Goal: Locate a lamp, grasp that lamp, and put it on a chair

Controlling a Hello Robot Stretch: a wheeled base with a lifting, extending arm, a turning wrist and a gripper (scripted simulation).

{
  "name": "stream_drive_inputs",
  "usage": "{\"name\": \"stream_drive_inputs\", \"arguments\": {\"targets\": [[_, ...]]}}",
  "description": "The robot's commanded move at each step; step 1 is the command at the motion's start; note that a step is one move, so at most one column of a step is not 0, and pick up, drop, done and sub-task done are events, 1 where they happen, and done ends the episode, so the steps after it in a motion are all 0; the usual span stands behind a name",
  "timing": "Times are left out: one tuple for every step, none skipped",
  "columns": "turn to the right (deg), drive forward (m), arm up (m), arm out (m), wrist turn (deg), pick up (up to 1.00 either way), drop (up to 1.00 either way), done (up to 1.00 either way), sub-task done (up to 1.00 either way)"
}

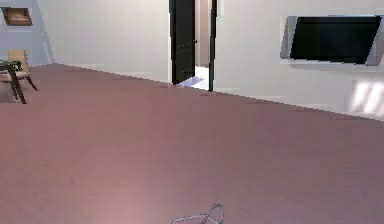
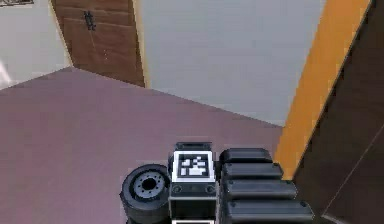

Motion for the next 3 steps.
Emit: {"name": "stream_drive_inputs", "arguments": {"targets": [[0.0,1.0,0.0,0.0,0.0,0.0,0.0,0.0,0.0],[0.0,1.0,0.0,0.0,0.0,0.0,0.0,0.0,0.0],[0.0,1.0,0.0,0.0,0.0,0.0,0.0,0.0,0.0]]}}
